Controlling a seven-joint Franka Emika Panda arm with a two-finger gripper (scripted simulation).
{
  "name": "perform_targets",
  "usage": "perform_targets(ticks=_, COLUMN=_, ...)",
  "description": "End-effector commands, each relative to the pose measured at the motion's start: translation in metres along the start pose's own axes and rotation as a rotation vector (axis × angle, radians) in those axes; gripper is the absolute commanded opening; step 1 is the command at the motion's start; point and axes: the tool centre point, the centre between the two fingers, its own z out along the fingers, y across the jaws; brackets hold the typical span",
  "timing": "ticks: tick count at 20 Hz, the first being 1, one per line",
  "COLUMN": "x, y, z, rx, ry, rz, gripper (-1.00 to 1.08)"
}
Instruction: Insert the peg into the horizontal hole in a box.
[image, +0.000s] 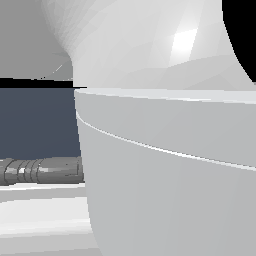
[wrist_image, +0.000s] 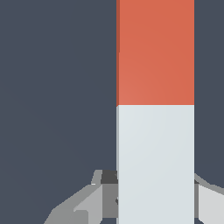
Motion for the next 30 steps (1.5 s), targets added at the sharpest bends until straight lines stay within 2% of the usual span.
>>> perform_targets(ticks=1, x=0.013, y=-0.006, z=-0.008, rx=-0.003, ry=-0.001, rz=0.021, gripper=-1.00)
perform_targets(ticks=7, x=0.051, y=-0.024, z=-0.027, rx=-0.003, ry=-0.001, rz=0.083, gripper=-1.00)
perform_targets(ticks=21, x=0.157, y=-0.058, z=-0.078, rx=-0.004, ry=0.000, rz=0.248, gripper=-1.00)
perform_targets(ticks=30, x=0.200, y=-0.064, z=-0.099, rx=-0.004, ry=-0.001, rz=0.312, gripper=-1.00)
